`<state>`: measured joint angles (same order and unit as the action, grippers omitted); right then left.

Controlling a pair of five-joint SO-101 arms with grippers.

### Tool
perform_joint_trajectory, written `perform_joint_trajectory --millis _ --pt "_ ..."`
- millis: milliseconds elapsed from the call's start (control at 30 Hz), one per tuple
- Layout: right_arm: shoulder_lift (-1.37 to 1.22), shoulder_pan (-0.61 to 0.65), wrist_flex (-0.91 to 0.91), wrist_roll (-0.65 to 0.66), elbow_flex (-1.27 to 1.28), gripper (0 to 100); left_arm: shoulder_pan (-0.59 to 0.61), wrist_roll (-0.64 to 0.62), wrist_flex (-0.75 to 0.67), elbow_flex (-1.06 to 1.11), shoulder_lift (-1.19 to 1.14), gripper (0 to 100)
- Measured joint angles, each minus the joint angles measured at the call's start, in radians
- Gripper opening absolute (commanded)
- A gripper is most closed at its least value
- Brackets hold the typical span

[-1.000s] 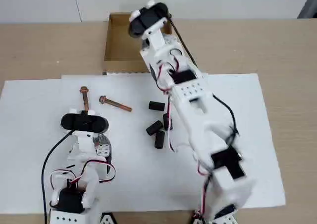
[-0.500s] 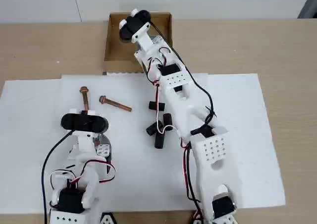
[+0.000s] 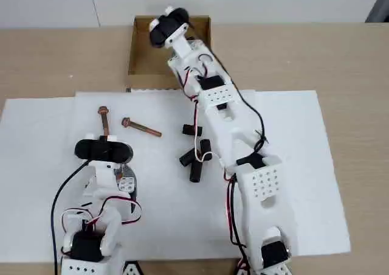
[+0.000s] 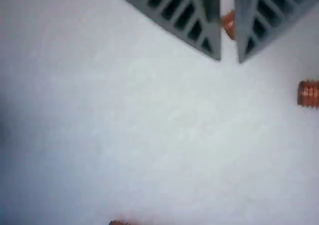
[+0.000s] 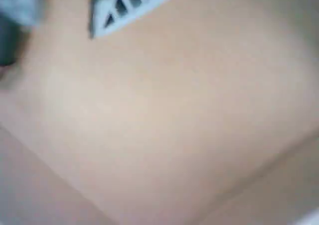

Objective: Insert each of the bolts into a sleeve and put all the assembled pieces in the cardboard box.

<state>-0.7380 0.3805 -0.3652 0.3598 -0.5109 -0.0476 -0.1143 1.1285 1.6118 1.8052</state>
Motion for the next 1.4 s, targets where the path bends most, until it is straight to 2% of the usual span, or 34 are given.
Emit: perform_joint_trajectory --millis 633,867,1133,1400 --pt "0.511 -0.002 -0.568 0.000 0.000 0.9 0.000 0.000 0.000 0.000 0.000 1" --pt "0.652 0.000 -0.901 0.000 -0.002 1.1 0.000 0.000 0.000 0.000 0.000 1" --pt "0.664 0.000 -1.269 0.000 -0.002 1.2 0.000 0.000 0.000 0.000 0.000 1" --pt "0.664 0.005 -1.306 -0.123 0.169 1.1 0.000 -0.002 0.000 0.000 0.000 1"
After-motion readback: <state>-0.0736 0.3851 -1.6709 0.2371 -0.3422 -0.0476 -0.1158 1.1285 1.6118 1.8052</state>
